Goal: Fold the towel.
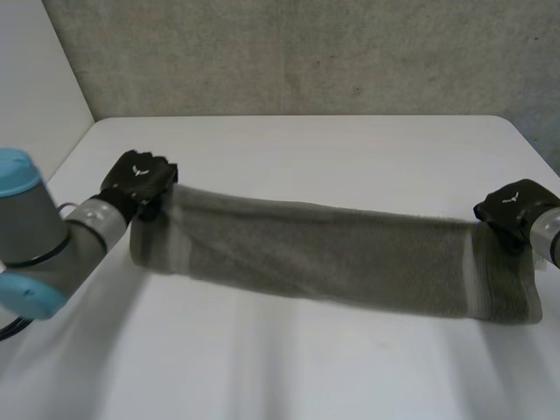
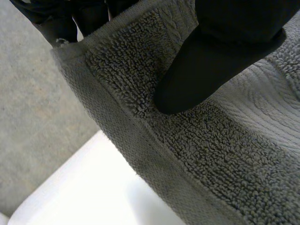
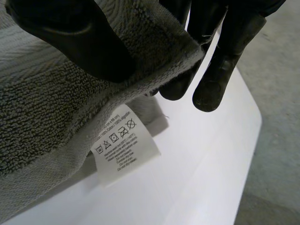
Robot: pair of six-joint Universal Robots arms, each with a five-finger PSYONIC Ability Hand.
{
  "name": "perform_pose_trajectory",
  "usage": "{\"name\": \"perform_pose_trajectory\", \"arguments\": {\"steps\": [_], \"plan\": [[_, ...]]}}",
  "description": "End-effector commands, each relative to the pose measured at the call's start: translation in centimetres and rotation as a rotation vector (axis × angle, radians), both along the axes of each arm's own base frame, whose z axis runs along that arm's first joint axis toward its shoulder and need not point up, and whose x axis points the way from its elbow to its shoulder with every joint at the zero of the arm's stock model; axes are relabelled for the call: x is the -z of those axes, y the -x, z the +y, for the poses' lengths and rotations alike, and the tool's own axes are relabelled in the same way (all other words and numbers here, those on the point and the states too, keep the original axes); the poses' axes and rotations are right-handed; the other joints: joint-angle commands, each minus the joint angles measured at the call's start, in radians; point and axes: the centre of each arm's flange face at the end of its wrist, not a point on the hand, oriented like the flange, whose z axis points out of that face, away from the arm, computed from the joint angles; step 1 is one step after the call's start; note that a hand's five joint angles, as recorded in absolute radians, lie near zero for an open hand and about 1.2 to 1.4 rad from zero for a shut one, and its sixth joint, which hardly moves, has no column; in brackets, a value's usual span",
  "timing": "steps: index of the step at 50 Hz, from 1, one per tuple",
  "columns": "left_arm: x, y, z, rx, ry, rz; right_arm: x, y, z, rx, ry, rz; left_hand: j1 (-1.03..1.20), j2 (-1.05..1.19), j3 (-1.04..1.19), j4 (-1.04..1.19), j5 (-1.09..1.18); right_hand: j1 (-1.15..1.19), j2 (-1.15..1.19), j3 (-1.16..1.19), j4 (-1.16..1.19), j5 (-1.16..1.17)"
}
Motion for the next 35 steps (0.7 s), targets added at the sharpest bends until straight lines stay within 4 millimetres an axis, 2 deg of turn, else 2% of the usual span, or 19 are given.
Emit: {"name": "perform_pose_trajectory", "arguments": {"steps": [1,3,7,8,9,10,11,12,13,14,15,16,20,25,27,31,33,34,35], "plan": [[0.8,2.6,-2.7,0.038,0.045,0.016,0.6,0.2,-2.6,0.062,0.077,-0.042,0.186,0.178,0.178,0.178,0.184,0.054,0.056,0.058,0.055,0.018],[1.5,3.6,-3.8,0.047,0.055,0.018,0.8,0.1,-3.0,0.066,0.09,-0.052,0.186,0.178,0.178,0.178,0.184,0.054,0.056,0.058,0.055,0.018],[2.3,4.2,-4.6,0.049,0.056,0.016,1.4,-0.7,-3.9,0.052,0.114,-0.057,0.186,0.178,0.178,0.178,0.184,0.054,0.056,0.058,0.055,0.018],[2.7,4.3,-5.0,0.044,0.056,0.015,1.6,-0.8,-4.2,0.054,0.114,-0.055,0.186,0.178,0.178,0.178,0.184,-0.232,-0.231,-0.229,-0.232,-0.269],[3.2,4.5,-5.2,0.043,0.051,0.013,1.6,-0.8,-4.2,0.054,0.114,-0.055,0.186,0.178,0.178,0.178,0.184,-0.235,-0.234,-0.232,-0.235,-0.272],[3.2,4.5,-5.2,0.043,0.051,0.013,1.9,-0.8,-4.5,0.063,0.112,-0.048,0.186,0.178,0.178,0.178,0.184,-0.764,-0.763,-0.761,-0.764,-0.801],[3.6,4.6,-5.4,0.043,0.043,0.01,2.2,-0.8,-4.8,0.077,0.11,-0.041,0.186,0.178,0.178,0.178,0.184,-1.167,-1.166,-1.164,-1.167,-1.204],[3.9,4.7,-5.5,0.043,0.038,0.008,2.2,-0.8,-4.8,0.077,0.11,-0.04,-0.02,-0.028,-0.028,-0.028,-0.022,-1.167,-1.166,-1.164,-1.167,-1.204],[3.9,4.7,-5.5,0.043,0.038,0.008,2.5,-0.8,-5.1,0.094,0.111,-0.033,-0.022,-0.03,-0.03,-0.03,-0.024,-1.167,-1.166,-1.164,-1.167,-1.204],[4.3,4.7,-5.6,0.041,0.026,0.005,2.5,-0.8,-5.1,0.094,0.111,-0.033,-0.656,-0.664,-0.664,-0.664,-0.657,-1.167,-1.166,-1.164,-1.167,-1.204],[4.3,4.7,-5.6,0.041,0.026,0.005,2.6,-0.8,-5.3,0.104,0.116,-0.026,-0.662,-0.67,-0.67,-0.67,-0.664,-1.167,-1.166,-1.164,-1.167,-1.204],[4.6,4.6,-5.7,0.034,0.025,0.001,2.4,-0.8,-5.7,0.118,0.129,-0.024,-1.036,-1.044,-1.044,-1.044,-1.037,-1.167,-1.166,-1.164,-1.167,-1.204],[4.6,4.4,-6.1,-0.002,0.031,0.0,1.9,-0.7,-6.2,0.145,0.158,-0.041,-1.036,-1.044,-1.044,-1.044,-1.037,-1.167,-1.166,-1.164,-1.167,-1.204],[3.8,4.1,-6.4,-0.038,0.046,0.004,-0.2,-0.5,-6.7,0.193,0.231,-0.164,-1.036,-1.044,-1.044,-1.044,-1.037,-1.167,-1.166,-1.164,-1.167,-1.204],[3.6,3.9,-6.3,-0.055,0.045,0.002,-2.2,-0.3,-6.1,0.209,0.271,-0.228,-1.036,-1.044,-1.044,-1.044,-1.037,-1.167,-1.166,-1.164,-1.167,-1.204],[2.3,3.3,-5.8,-0.089,0.042,-0.002,-3.1,-0.3,-4.8,0.207,0.273,-0.249,-1.036,-1.044,-1.044,-1.044,-1.037,-1.167,-1.166,-1.164,-1.167,-1.204],[1.7,2.8,-4.2,-0.102,0.002,-0.014,-3.5,-0.2,-4.0,0.206,0.271,-0.254,-1.036,-1.044,-1.044,-1.044,-1.037,-1.167,-1.166,-1.164,-1.167,-1.204],[1.7,2.8,-4.2,-0.102,0.002,-0.014,-3.7,-0.2,-3.1,0.203,0.265,-0.251,-1.036,-1.044,-1.044,-1.044,-1.037,-1.167,-1.166,-1.164,-1.167,-1.204],[1.1,2.5,-3.4,-0.101,-0.004,-0.014,-3.7,-0.2,-2.2,0.196,0.247,-0.248,-1.036,-1.044,-1.044,-1.044,-1.037,-1.167,-1.166,-1.164,-1.167,-1.204]]}}
